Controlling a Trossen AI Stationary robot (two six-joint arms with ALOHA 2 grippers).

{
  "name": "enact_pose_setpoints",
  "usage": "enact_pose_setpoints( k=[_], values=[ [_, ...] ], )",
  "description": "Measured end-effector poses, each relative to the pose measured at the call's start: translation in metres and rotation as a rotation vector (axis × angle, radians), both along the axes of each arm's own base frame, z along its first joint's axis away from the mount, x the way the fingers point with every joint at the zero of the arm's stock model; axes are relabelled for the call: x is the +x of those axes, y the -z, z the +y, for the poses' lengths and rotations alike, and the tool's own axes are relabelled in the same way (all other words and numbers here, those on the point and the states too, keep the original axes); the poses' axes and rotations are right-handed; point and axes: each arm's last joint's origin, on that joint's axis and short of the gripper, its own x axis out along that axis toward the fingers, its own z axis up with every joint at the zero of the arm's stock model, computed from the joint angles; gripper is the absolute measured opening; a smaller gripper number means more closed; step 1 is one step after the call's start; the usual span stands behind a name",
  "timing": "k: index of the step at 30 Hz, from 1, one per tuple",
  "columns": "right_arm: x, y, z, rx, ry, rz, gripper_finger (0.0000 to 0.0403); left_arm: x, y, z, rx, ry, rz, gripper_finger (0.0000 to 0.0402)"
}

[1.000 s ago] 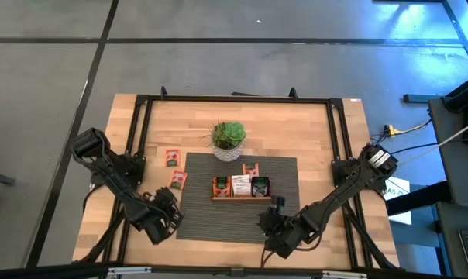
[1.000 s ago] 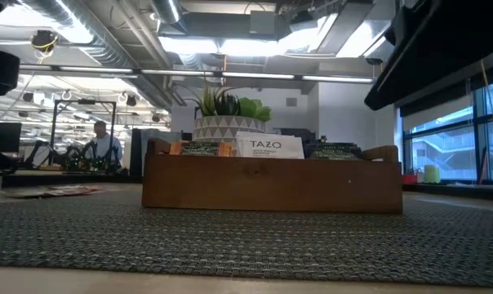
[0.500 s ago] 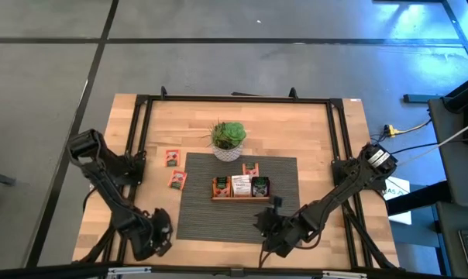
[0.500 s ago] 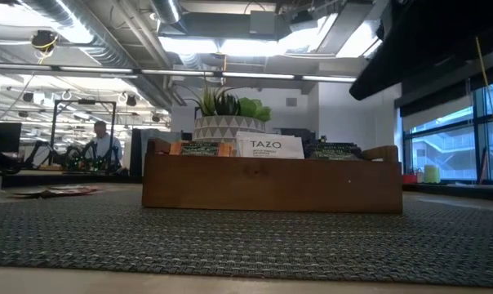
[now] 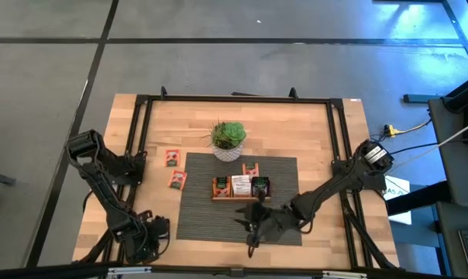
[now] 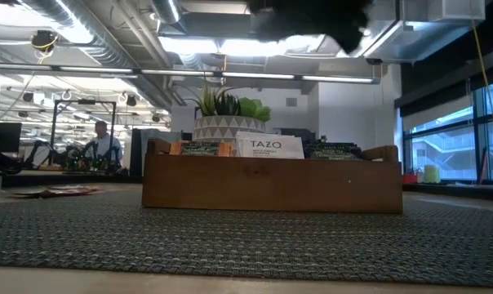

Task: Pick & Place Tea
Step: Put the violet tea bag into the right section of the wooden organizer

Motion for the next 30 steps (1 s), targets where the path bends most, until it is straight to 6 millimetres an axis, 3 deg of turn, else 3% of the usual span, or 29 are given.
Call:
enact_pose_setpoints(
  k=[7, 13, 24, 30],
  values=[
    [0.024, -0.021, -0.018, 0.018, -0.014, -0.204, 0.0140, 0.001, 0.000, 0.001, 0.055, 0.121, -0.051, 0.0130],
    [0.035, -0.023, -0.030, 0.127, -0.161, -0.204, 0.0140, 0.006, 0.003, 0.002, 0.096, 0.182, -0.092, 0.0130],
    [0.067, -0.012, -0.036, 0.127, -0.334, -0.273, 0.0143, 0.020, 0.017, -0.008, 0.090, 0.285, -0.162, 0.0130],
    [0.099, -0.019, -0.027, 0.087, -0.374, -0.220, 0.0184, 0.021, 0.017, -0.010, 0.114, 0.338, -0.214, 0.0130]
  ],
)
